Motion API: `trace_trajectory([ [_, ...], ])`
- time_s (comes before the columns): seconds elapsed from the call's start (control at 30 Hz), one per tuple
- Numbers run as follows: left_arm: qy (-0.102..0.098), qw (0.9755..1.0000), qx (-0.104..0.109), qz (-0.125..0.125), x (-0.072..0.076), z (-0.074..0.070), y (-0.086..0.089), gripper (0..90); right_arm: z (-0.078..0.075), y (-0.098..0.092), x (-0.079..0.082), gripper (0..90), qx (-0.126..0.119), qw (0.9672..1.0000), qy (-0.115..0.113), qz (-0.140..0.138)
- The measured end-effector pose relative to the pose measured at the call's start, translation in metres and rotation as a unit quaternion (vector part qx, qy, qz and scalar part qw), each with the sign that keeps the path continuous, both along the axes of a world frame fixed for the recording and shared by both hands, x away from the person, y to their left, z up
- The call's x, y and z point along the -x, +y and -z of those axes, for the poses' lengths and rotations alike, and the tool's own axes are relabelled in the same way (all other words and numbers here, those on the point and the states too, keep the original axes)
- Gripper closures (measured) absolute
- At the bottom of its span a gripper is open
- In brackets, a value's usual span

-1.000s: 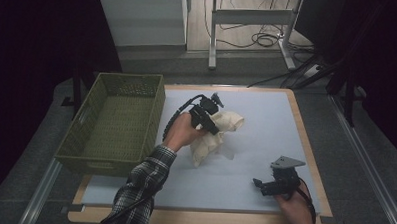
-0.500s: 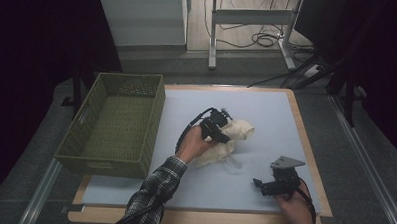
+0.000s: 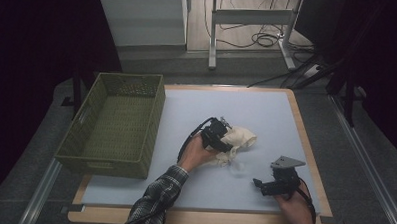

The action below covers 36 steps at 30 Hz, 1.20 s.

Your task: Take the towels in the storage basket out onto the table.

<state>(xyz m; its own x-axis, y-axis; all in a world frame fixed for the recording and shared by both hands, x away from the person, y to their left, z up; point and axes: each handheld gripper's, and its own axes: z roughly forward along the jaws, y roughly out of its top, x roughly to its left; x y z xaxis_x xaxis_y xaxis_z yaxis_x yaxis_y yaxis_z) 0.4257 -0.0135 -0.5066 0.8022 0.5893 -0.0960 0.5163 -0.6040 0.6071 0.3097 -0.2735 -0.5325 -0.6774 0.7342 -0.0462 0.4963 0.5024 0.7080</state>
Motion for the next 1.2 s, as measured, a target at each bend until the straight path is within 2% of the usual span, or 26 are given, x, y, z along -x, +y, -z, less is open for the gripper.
trace_trajectory([
  [0.03,-0.006,1.0000,0.001,0.003,0.002,-0.002,0.003,28.6,0.000,0.000,0.000,5.7,0.000,1.0000,0.000,0.000],
  [0.1,-0.014,0.9999,0.001,0.002,0.005,-0.006,0.006,21.0,0.000,0.000,0.000,5.8,0.000,1.0000,0.000,0.000],
  [0.17,-0.021,0.9996,0.016,-0.001,0.010,-0.012,0.012,18.5,0.000,0.000,0.000,5.7,-0.001,1.0000,0.000,-0.002],
  [0.2,-0.021,0.9996,0.016,-0.001,0.010,-0.012,0.012,17.8,0.000,0.000,0.000,5.7,-0.001,1.0000,0.000,-0.003],
  [0.3,-0.032,0.9991,0.028,-0.007,0.019,-0.021,0.028,17.8,0.000,0.000,0.000,5.7,0.000,1.0000,0.001,-0.003],
  [0.4,-0.037,0.9985,0.036,-0.017,0.026,-0.023,0.039,18.5,0.000,0.000,0.000,5.8,-0.001,1.0000,0.002,-0.002],
  [0.53,-0.046,0.9982,0.034,-0.017,0.034,-0.022,0.049,25.1,-0.001,0.000,0.000,7.0,-0.002,1.0000,0.002,-0.001],
  [0.63,-0.046,0.9978,0.048,-0.007,0.044,-0.020,0.054,31.9,-0.002,-0.002,0.001,16.4,-0.009,1.0000,-0.002,-0.001],
  [0.77,-0.053,0.9965,0.061,0.021,0.052,-0.020,0.043,40.2,-0.003,-0.005,0.001,22.2,-0.014,0.9999,-0.006,0.005],
  [0.87,-0.050,0.9956,0.070,0.035,0.054,-0.022,0.033,43.4,-0.002,-0.005,0.001,22.3,-0.016,0.9998,-0.006,0.008],
  [0.93,-0.050,0.9949,0.069,0.054,0.056,-0.023,0.018,44.9,-0.002,-0.005,0.001,22.3,-0.015,0.9998,-0.006,0.007],
  [1.03,-0.049,0.9949,0.059,0.065,0.057,-0.019,0.003,45.4,-0.002,-0.005,0.001,21.8,-0.015,0.9999,-0.006,0.007],
  [1.1,-0.051,0.9951,0.044,0.072,0.056,-0.015,-0.005,45.7,-0.002,-0.004,0.001,21.7,-0.016,0.9998,-0.005,0.007],
  [1.2,-0.065,0.9954,0.010,0.071,0.055,-0.006,-0.015,53.9,-0.002,-0.004,0.001,21.3,-0.014,0.9999,-0.006,0.007],
])
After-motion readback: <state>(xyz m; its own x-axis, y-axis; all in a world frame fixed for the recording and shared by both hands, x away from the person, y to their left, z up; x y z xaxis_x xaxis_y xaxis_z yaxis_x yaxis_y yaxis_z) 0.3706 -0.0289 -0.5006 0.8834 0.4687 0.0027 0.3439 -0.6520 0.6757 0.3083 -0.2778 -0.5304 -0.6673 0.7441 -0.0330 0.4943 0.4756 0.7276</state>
